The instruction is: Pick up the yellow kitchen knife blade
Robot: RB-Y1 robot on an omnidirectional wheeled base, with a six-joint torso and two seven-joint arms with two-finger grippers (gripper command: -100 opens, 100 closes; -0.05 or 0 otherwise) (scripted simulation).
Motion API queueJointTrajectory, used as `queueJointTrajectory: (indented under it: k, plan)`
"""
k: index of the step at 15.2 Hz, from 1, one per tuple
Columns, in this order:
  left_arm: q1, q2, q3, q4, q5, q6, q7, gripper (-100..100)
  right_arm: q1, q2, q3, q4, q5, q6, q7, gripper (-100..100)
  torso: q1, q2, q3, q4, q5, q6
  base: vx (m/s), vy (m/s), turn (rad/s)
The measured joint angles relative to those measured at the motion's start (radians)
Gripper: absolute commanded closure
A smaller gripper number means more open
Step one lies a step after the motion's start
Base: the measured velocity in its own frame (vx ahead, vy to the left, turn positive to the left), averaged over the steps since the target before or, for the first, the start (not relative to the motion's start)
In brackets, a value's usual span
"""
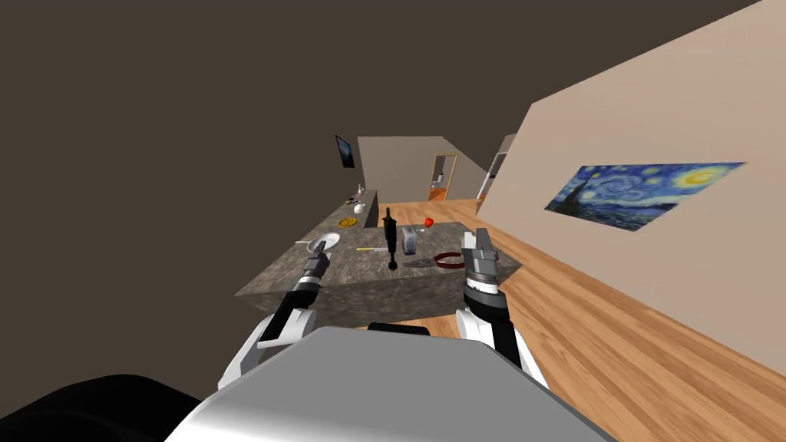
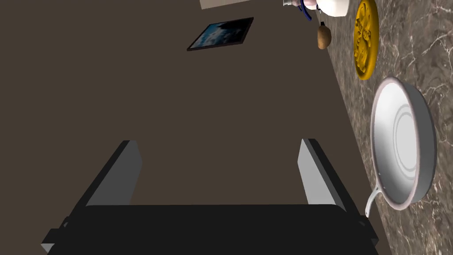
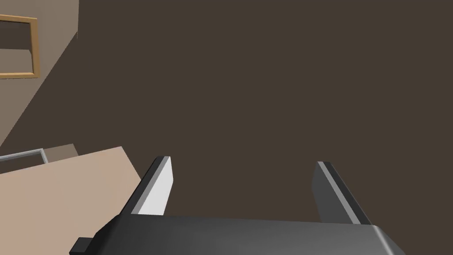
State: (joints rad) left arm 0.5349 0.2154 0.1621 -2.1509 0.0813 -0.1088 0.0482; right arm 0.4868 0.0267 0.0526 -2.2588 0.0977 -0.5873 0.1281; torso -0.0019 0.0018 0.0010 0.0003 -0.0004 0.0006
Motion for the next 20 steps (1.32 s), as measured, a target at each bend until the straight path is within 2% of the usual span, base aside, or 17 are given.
queueJointTrajectory:
  k: [4, 6, 7, 9, 14, 17, 20]
  plan:
    - [0.015, 0.028, 0.044, 0.006, 0.026, 0.085, 0.005, -100, 0.0, 0.0, 0.0, 0.0, 0.0, 0.0, 0.0, 0, 0.001, 0.0, 0.0, 0.0, 0.0, -0.001, -0.016, -0.024, -0.197]
    - [0.017, 0.042, 0.073, 0.014, 0.041, 0.138, 0.007, -100, 0.0, 0.0, 0.0, 0.0, 0.0, 0.0, 0.0, 0, 0.001, 0.0, 0.0, 0.0, 0.0, 0.0, -0.017, -0.036, -0.317]
    - [0.031, 0.057, 0.097, 0.013, 0.056, 0.166, 0.011, -100, 0.0, 0.0, 0.0, 0.0, 0.0, 0.0, 0.0, 0, 0.0, 0.0, 0.0, 0.0, 0.0, 0.0, -0.016, -0.038, -0.32]
    - [0.04, 0.065, 0.115, 0.041, 0.067, 0.194, 0.012, -100, 0.0, 0.0, 0.0, 0.0, 0.0, 0.0, 0.0, 0, 0.001, 0.0, 0.0, 0.0, 0.0, -0.001, -0.013, -0.028, -0.141]
    - [0.035, 0.11, 0.194, 0.078, 0.111, 0.315, 0.021, -100, 0.0, 0.0, 0.0, 0.0, 0.0, 0.0, 0.0, 0, 0.001, 0.001, 0.0, 0.0, 0.0, 0.0, -0.018, -0.025, -0.222]
    - [0.039, 0.114, 0.226, 0.11, 0.125, 0.37, 0.018, -100, 0.0, 0.0, 0.0, 0.0, 0.0, 0.0, 0.0, 0, 0.001, 0.0, 0.0, 0.0, 0.0, 0.0, -0.014, -0.026, -0.187]
    - [0.049, 0.143, 0.27, 0.147, 0.156, 0.418, 0.023, -100, 0.0, 0.0, 0.0, 0.0, 0.0, 0.0, 0.0, 0, 0.001, 0.0, 0.0, 0.0, 0.0, 0.0, -0.015, -0.024, -0.221]
